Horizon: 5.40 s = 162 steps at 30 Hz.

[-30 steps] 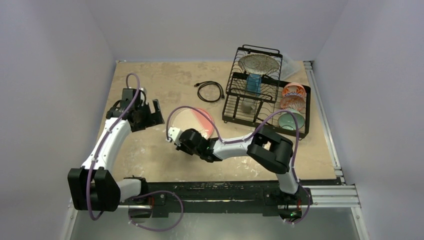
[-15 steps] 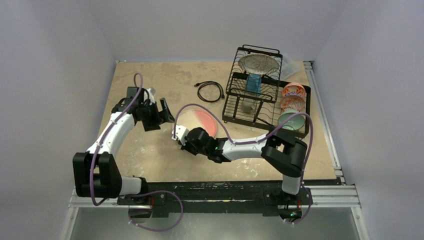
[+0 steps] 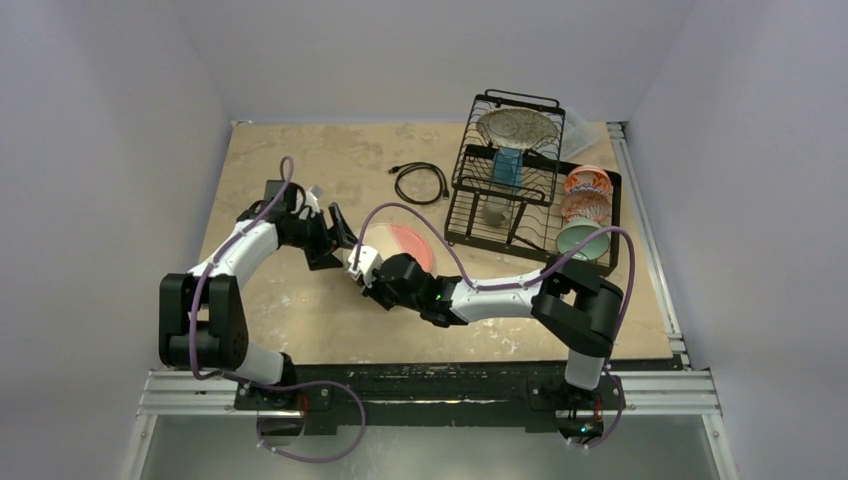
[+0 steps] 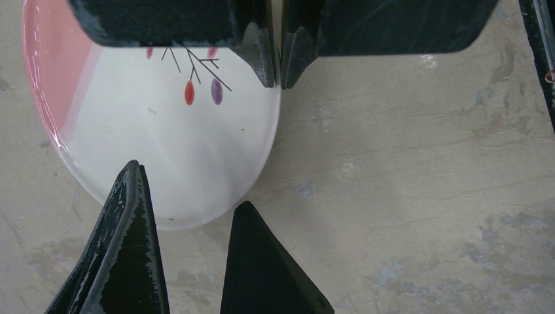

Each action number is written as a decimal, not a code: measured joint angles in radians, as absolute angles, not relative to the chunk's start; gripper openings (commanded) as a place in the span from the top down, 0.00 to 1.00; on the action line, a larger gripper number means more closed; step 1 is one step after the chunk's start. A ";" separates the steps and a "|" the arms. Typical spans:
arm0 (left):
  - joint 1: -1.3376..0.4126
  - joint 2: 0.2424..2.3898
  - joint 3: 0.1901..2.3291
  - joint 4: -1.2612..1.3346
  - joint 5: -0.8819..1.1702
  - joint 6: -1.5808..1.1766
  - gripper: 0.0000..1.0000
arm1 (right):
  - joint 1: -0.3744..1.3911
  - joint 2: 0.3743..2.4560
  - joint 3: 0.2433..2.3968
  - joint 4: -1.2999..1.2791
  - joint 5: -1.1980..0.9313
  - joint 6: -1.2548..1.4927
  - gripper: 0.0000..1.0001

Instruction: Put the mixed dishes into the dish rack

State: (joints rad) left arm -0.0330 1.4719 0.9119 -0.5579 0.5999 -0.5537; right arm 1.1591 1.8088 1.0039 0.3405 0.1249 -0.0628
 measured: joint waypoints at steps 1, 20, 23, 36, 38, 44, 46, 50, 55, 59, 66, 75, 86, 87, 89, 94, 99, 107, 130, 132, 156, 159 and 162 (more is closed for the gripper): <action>-0.033 1.472 0.912 -0.558 0.599 -0.557 0.23 | 1.159 1.809 1.004 0.343 0.122 -0.061 1.00; -0.032 1.571 0.841 -0.442 0.699 -0.664 0.37 | 1.159 1.809 0.997 0.368 0.117 -0.041 1.00; -0.030 1.590 0.815 -0.390 0.737 -0.700 0.42 | 1.159 1.809 0.993 0.369 0.116 -0.036 1.00; -0.013 1.627 0.753 -0.238 0.826 -0.782 0.66 | 1.152 1.809 0.993 0.381 0.117 -0.018 1.00; -0.013 1.627 0.747 -0.218 0.830 -0.786 0.65 | 1.150 1.809 0.993 0.382 0.118 -0.010 1.00; -0.012 1.629 0.725 -0.171 0.846 -0.811 0.57 | 1.150 1.809 0.993 0.382 0.117 0.010 1.00; -0.012 1.629 0.722 -0.160 0.852 -0.820 0.56 | 1.150 1.808 0.992 0.383 0.117 0.018 1.00; -0.012 1.631 0.721 -0.136 0.869 -0.834 0.56 | 1.149 1.804 0.992 0.390 0.119 0.033 1.00; -0.012 1.631 0.703 -0.094 0.895 -0.858 0.60 | 1.149 1.799 0.992 0.405 0.120 0.052 1.00; -0.012 1.631 0.690 -0.069 0.907 -0.872 0.79 | 1.149 1.798 0.992 0.422 0.121 0.064 1.00; 0.000 1.617 0.698 -0.072 0.923 -0.824 1.00 | 1.144 1.781 0.992 0.436 0.136 0.072 0.98; -0.009 1.435 0.786 -0.359 0.736 -0.633 1.00 | 1.155 1.699 0.993 0.384 0.119 0.064 0.52; -0.009 1.118 0.811 -0.610 0.462 -0.480 1.00 | 1.152 1.465 0.992 0.278 0.167 0.052 0.38; -0.009 1.073 0.809 -0.629 0.445 -0.478 1.00 | 1.149 1.449 0.992 0.263 0.168 0.051 0.37; -0.009 0.984 0.809 -0.659 0.416 -0.478 1.00 | 1.140 1.420 0.992 0.237 0.173 0.050 0.36; -0.009 0.773 0.873 -0.758 0.358 -0.479 1.00 | 1.096 1.350 0.993 0.180 0.187 0.049 0.31; -0.009 0.731 1.024 -0.804 0.374 -0.482 1.00 | 1.019 1.293 1.016 0.116 0.171 0.063 0.24; -0.008 0.701 1.082 -0.651 0.662 -0.570 1.00 | 0.845 1.216 1.148 -0.017 0.062 0.156 0.01; -0.083 0.763 1.061 -0.454 1.010 -0.671 1.00 | 0.576 1.394 1.243 0.130 -1.022 0.682 0.49; -0.088 0.772 1.056 -0.452 1.010 -0.670 1.00 | 0.599 1.402 1.241 0.144 -1.048 0.692 0.82; -0.119 0.783 1.146 -0.641 0.702 -0.532 0.30 | 0.414 1.365 1.005 0.562 -1.012 1.080 1.00; -0.119 0.760 1.161 -0.685 0.613 -0.479 0.30 | 0.346 1.352 1.024 0.532 -0.992 1.046 1.00; -0.119 0.741 1.161 -0.720 0.549 -0.428 0.29 | 0.281 1.352 1.096 0.446 -0.977 0.943 1.00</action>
State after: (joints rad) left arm -0.1192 0.7406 1.1610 -0.7200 0.5491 -0.4278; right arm 0.2810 1.3521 1.0958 0.4458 -0.9771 0.9428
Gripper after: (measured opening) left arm 0.704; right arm 0.144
